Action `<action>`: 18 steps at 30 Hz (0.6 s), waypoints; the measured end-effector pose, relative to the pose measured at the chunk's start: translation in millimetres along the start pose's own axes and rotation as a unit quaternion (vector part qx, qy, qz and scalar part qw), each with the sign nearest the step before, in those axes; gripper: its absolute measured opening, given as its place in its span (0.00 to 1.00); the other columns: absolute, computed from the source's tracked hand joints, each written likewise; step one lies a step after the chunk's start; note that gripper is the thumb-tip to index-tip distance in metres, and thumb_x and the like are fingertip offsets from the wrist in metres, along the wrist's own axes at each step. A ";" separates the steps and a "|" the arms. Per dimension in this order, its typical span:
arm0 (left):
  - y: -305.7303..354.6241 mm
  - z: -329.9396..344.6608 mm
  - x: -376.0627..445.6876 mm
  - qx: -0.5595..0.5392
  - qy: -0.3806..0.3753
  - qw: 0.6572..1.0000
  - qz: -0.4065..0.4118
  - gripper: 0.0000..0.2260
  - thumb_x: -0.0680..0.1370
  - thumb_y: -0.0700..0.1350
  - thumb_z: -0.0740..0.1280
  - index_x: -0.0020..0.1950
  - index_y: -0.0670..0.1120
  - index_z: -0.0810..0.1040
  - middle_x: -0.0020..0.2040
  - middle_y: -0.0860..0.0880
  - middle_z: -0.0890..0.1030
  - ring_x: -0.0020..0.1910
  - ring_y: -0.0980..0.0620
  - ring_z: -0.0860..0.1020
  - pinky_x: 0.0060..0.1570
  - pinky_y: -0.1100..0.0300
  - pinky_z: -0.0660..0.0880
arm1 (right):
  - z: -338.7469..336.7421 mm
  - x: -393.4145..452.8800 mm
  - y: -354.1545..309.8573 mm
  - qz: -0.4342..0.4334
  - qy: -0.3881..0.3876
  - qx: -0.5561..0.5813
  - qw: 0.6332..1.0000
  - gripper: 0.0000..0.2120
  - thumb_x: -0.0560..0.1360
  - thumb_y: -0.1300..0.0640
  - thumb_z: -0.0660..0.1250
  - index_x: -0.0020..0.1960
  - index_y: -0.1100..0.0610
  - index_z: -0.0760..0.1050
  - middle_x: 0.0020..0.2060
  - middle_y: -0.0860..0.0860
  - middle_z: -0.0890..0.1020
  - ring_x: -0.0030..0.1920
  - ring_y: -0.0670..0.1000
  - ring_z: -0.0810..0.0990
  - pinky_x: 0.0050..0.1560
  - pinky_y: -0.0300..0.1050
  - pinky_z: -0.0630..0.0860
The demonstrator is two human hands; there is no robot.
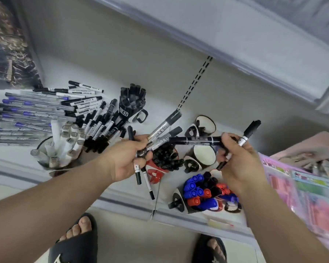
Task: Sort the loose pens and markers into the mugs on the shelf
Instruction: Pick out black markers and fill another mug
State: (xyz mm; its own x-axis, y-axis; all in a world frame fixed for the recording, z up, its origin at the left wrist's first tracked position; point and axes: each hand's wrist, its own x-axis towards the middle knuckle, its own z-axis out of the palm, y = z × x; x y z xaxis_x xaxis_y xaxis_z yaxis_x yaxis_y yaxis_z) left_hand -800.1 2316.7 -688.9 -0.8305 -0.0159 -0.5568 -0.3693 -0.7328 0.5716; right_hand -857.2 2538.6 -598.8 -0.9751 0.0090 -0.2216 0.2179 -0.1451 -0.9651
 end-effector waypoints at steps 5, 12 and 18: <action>-21.3 25.2 3.1 0.052 0.027 0.998 0.036 0.08 0.82 0.40 0.61 0.57 0.41 0.77 0.43 0.46 0.79 0.24 0.55 0.71 0.16 0.67 0.58 | -73.1 -16.4 -0.2 -0.056 0.147 -0.058 0.986 0.07 0.79 0.63 0.66 0.43 0.56 0.78 0.31 0.51 0.76 0.26 0.46 0.68 0.25 0.38 0.65; -36.3 39.4 -3.9 0.095 0.047 0.993 0.057 0.04 0.81 0.44 0.64 0.50 0.45 0.77 0.38 0.48 0.76 0.22 0.56 0.66 0.17 0.67 0.58 | -110.6 -46.0 13.7 -0.139 0.182 -0.241 0.943 0.07 0.81 0.61 0.63 0.54 0.54 0.79 0.40 0.47 0.84 0.38 0.48 0.81 0.40 0.43 0.78; -39.2 38.3 -8.2 0.102 0.048 0.992 0.056 0.05 0.80 0.44 0.67 0.52 0.45 0.79 0.38 0.48 0.77 0.22 0.56 0.66 0.17 0.68 0.58 | -106.7 -53.0 24.2 -0.181 0.163 -0.328 0.913 0.09 0.80 0.60 0.65 0.51 0.46 0.78 0.40 0.38 0.82 0.43 0.35 0.80 0.42 0.34 0.73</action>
State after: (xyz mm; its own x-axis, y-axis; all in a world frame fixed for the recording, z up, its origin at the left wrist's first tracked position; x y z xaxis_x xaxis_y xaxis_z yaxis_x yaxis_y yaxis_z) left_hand -794.8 2371.6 -683.6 -0.8314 -0.1620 -0.5316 -0.3614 -0.5691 0.7386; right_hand -795.9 2640.2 -625.3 -0.9472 0.2484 0.2027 -0.0349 0.5487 -0.8353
